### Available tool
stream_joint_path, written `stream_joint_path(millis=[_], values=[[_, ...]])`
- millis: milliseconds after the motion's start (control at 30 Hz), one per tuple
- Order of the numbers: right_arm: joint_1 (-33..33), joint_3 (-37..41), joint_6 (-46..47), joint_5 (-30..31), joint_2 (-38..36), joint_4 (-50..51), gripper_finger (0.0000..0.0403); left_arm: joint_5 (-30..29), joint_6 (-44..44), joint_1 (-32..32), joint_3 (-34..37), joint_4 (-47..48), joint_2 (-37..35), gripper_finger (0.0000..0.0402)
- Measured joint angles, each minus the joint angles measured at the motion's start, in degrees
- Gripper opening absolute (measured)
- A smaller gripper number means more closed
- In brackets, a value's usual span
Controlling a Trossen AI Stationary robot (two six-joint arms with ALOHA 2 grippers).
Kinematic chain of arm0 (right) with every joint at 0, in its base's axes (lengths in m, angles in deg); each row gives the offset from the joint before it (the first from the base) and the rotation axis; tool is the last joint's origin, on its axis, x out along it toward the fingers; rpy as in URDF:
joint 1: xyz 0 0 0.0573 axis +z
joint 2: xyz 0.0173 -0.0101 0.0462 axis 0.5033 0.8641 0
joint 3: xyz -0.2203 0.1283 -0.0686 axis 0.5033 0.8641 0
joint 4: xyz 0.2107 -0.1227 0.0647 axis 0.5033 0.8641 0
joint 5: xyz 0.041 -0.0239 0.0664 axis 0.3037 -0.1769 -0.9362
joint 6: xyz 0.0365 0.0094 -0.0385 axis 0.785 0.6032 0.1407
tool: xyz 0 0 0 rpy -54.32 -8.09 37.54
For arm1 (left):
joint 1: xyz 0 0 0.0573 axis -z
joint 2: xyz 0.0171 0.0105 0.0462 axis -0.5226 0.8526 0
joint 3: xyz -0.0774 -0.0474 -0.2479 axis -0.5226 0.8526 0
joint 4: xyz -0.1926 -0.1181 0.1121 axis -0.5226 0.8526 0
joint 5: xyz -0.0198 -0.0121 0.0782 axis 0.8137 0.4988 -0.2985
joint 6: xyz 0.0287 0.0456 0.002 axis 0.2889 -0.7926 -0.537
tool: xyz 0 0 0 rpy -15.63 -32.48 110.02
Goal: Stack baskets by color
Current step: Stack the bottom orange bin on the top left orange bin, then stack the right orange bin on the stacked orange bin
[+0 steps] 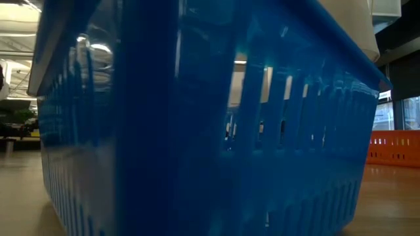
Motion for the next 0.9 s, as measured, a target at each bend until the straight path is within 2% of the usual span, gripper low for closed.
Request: stream_joint_path(millis=[200,600,767,900], values=[[-0.9,0.0,0.2,-1.5,0.0,-0.3,0.0102,-4.8,-3.4,0.2,0.0,-3.4,1.3,0.0071],[-1.0,0.0,0.1,-1.4,0.0,-0.6,0.0102,-4.4,-3.1,0.2,0.0,-1.8,9.2,0.0071],[-1.0,0.0,0.6,-1.6,0.0,0.7,0.0102,-3.8,-4.5,0.0,0.0,-0.9,6.6,0.0071],[-1.8,0.0,5.0,-7.9,0.0,7.9,0.0102,-4.3,-4.6,0.0,0.0,3.2,-0.7,0.0071]])
